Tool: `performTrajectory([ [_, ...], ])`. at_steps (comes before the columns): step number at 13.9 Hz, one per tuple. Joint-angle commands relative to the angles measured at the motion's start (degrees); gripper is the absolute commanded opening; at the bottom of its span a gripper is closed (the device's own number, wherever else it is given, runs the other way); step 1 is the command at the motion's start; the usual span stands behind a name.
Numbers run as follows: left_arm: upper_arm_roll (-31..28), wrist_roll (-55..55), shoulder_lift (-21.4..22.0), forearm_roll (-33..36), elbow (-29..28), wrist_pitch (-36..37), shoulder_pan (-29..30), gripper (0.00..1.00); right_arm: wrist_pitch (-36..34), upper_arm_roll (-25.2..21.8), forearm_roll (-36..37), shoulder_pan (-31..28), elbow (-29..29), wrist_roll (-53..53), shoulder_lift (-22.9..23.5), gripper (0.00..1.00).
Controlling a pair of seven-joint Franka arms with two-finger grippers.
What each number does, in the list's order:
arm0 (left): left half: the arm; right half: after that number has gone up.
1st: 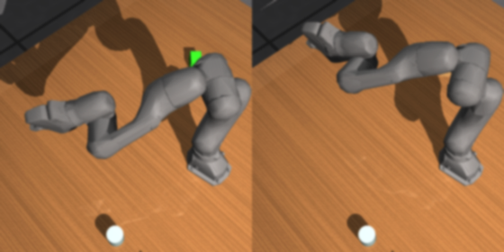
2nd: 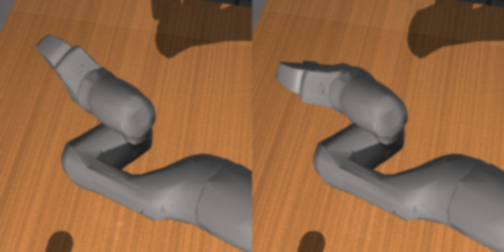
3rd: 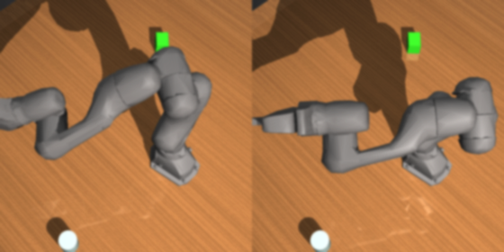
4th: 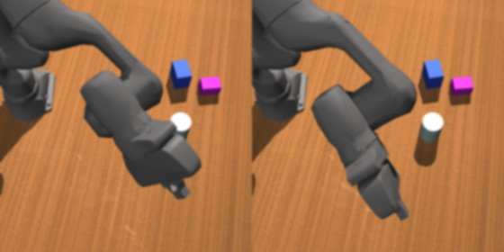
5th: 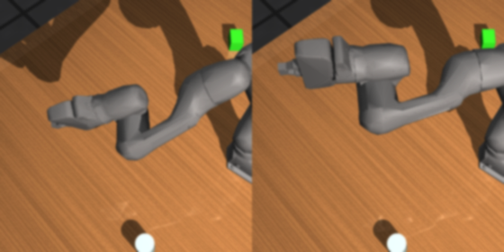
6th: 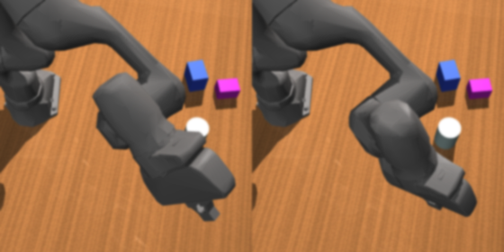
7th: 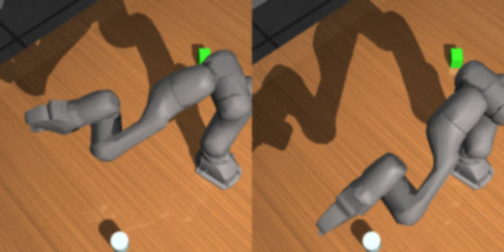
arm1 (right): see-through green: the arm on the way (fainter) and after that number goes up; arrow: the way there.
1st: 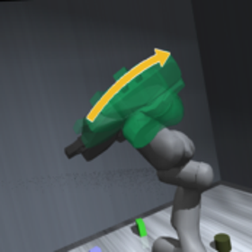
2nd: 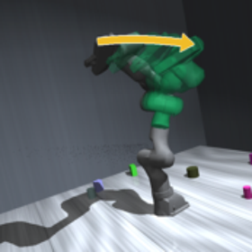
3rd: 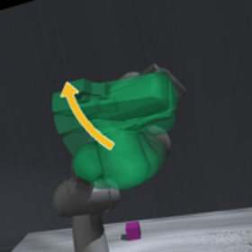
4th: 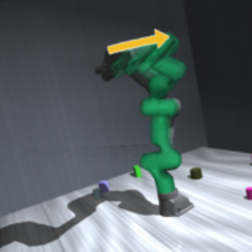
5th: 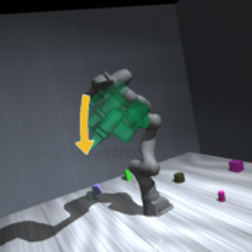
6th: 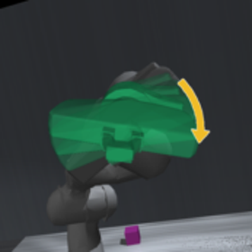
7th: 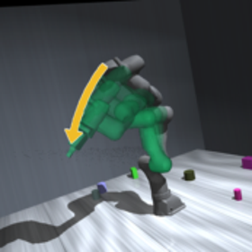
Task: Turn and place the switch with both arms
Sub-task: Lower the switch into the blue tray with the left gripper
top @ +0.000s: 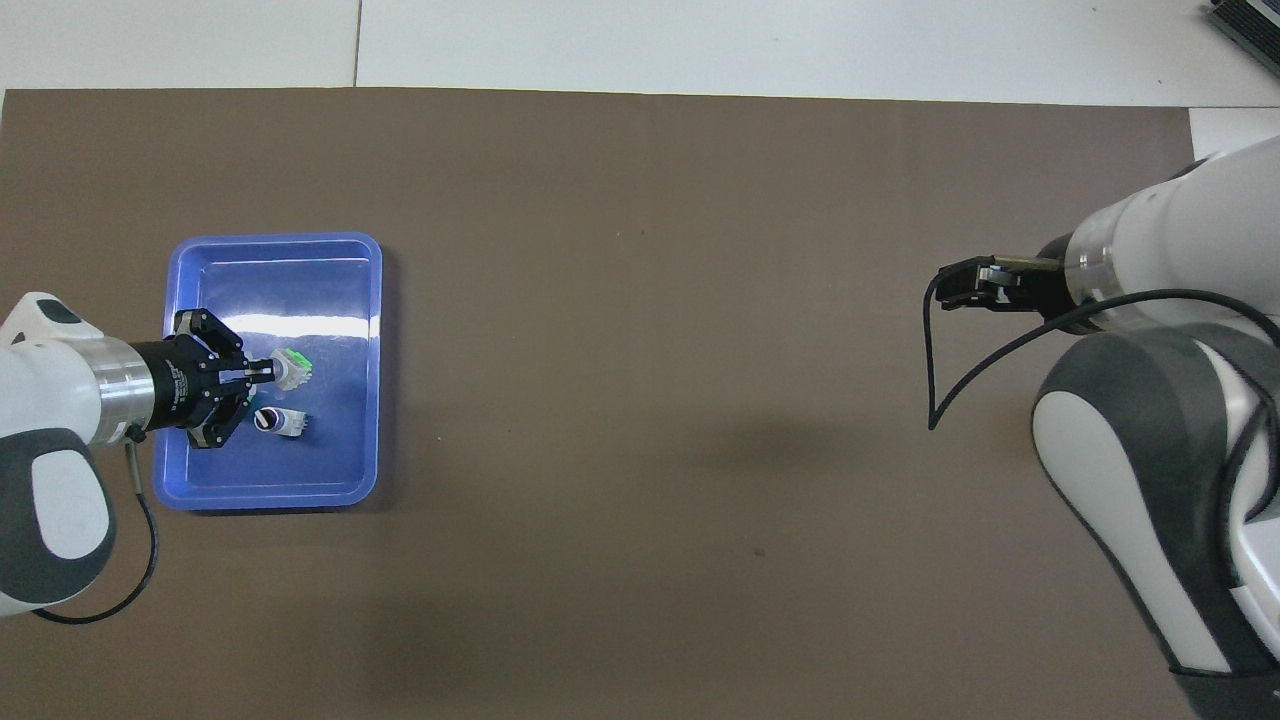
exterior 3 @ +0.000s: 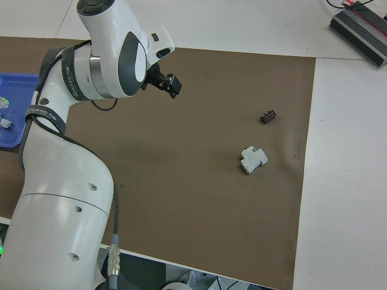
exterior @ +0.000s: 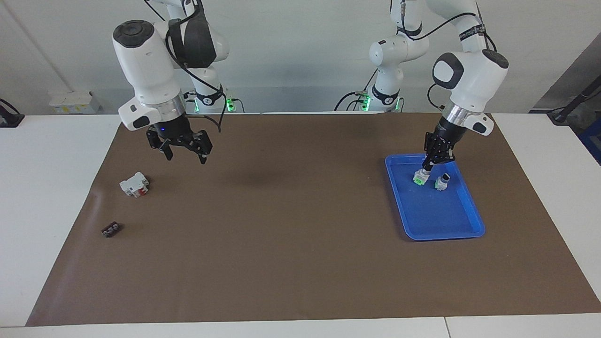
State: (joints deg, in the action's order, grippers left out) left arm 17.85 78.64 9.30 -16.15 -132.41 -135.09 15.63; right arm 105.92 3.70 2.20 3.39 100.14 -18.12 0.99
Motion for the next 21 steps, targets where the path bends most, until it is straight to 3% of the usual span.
performTrajectory([
  [1, 0.52, -5.66, -1.22, 5.94, 0.13, -1.40, 0.10, 0.00, -6.14, -5.09, 1.14, 1.18, -5.38, 4.04, -0.38, 1.00],
  [4, 0.61, -17.35, -1.48, 6.13, 1.18, -0.70, -0.52, 0.45, -14.05, -7.82, 1.23, 0.49, -10.74, 9.14, -0.72, 1.00],
  [5, 0.52, -20.60, -2.61, 6.13, 2.93, -0.44, -0.60, 0.55, -15.64, -8.00, 1.32, 0.22, -10.67, 10.20, -1.42, 1.00],
  [7, 0.52, -25.53, -4.72, 6.30, 8.01, 2.79, -0.61, 0.58, -17.59, -8.36, 1.32, -0.04, -5.87, 9.51, -4.66, 1.00],
  [8, 0.52, -28.68, -5.60, 7.78, 10.74, 5.69, -0.52, 0.58, -14.37, -8.36, 1.23, -0.05, -4.10, 9.59, -5.29, 1.00],
  [10, 0.61, -34.93, -7.28, 11.74, 16.80, 12.62, -0.60, 0.58, -13.28, -8.36, 1.05, -0.05, -6.08, 10.30, -4.34, 1.00],
  [15, 0.87, -51.61, -9.12, 12.37, 30.42, 28.08, -1.48, 0.57, -19.33, -7.74, 1.14, 0.13, -8.73, 11.35, -3.89, 1.00],
  [18, 0.78, -54.91, -14.47, 16.04, 43.69, 41.80, -6.82, 0.56, -22.16, -7.65, 0.53, 0.13, -9.96, 11.53, -3.80, 1.00],
  [21, 0.70, -54.82, -16.42, 19.12, 49.61, 50.70, -14.64, 0.56, -21.11, -7.65, 0.26, 0.31, -9.62, 11.18, -4.33, 1.00],
])
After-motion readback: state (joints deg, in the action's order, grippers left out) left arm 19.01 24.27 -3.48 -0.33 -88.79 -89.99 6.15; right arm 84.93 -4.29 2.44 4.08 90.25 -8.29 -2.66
